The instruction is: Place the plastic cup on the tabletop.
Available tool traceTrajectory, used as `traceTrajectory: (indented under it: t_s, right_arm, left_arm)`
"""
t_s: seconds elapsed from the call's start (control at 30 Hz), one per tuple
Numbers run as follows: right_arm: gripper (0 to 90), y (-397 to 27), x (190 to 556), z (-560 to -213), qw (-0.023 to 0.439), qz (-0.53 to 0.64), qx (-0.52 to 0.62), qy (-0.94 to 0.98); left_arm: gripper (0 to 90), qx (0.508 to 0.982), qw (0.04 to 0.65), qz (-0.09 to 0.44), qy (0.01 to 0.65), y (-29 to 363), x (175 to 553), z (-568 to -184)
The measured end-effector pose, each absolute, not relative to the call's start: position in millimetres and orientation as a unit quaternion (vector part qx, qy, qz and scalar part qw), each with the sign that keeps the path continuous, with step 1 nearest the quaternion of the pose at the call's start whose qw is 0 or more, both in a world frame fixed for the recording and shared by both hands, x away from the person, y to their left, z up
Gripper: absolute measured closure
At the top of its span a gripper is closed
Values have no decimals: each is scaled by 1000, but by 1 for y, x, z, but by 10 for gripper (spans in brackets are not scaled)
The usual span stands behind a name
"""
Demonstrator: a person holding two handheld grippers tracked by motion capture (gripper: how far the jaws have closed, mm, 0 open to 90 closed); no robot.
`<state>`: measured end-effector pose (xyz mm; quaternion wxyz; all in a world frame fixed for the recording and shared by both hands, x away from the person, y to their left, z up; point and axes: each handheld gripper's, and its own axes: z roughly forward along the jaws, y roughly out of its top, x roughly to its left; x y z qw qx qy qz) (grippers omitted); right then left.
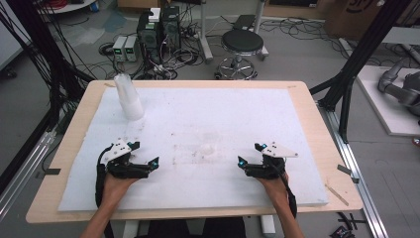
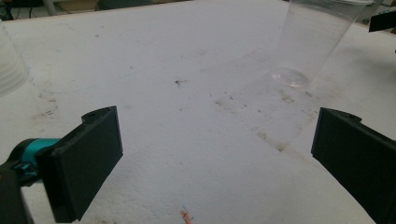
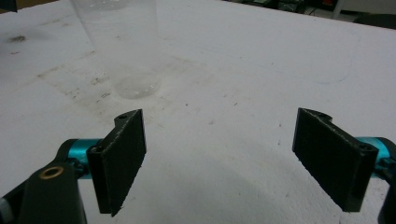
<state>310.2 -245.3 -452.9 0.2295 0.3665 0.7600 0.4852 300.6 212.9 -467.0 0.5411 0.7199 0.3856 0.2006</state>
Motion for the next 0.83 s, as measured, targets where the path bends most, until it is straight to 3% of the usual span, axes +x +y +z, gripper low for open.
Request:
traceTrajectory:
  t_s: [0.83]
  right_arm:
    - [174,-244,308,-453,243,480,363,761]
  left_arm:
    - [19,717,545,201,385,214,300,-467]
